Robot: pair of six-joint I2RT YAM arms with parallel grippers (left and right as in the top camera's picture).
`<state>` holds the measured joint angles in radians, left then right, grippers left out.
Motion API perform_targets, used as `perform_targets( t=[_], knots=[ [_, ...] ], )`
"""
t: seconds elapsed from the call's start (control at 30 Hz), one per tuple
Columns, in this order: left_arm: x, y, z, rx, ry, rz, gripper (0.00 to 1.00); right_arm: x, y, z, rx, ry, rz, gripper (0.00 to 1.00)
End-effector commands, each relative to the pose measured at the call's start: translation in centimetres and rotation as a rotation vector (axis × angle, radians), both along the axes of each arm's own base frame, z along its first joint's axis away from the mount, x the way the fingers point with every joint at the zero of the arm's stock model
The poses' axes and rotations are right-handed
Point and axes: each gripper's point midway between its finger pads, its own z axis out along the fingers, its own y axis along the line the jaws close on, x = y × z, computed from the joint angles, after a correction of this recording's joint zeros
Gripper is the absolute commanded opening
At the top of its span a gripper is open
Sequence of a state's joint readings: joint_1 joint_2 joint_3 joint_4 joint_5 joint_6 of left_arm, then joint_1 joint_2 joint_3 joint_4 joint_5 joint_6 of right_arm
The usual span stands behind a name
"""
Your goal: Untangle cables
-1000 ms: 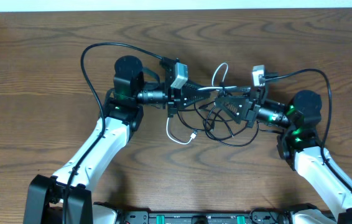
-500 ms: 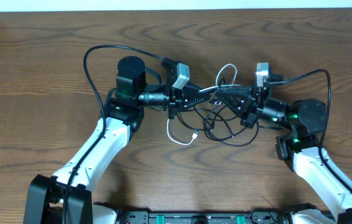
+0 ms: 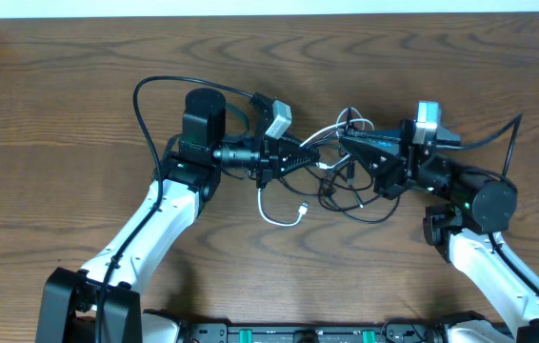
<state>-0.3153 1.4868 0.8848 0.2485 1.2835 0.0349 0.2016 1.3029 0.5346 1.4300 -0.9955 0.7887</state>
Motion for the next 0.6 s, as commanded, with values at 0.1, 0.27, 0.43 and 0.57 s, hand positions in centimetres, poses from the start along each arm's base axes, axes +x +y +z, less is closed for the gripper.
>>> perform_targets(
  t=[0.1,0.27,0.43,0.57],
  knots=[
    [0.1,0.2,-1.2,0.044,0.058,0.034,0.08,0.3,-0.8,2.2,0.078,-0.071,-0.07,0.01],
    [-0.2,0.3,-1.6,0.052,0.086,0.031,0.07,0.5,-1.0,2.4,0.088,-0.072,-0.087,0.01],
    [-0.2,0.3,-1.6,0.052,0.081,0.031,0.07,1.1,-0.9,1.7,0.076,-0.024,-0.088,0.01],
    [-0.1,0.3,-1.5,0.049,0.075,0.03,0.08,2.2,-0.6,0.2,0.051,0.073,-0.09,0.01]
  ],
)
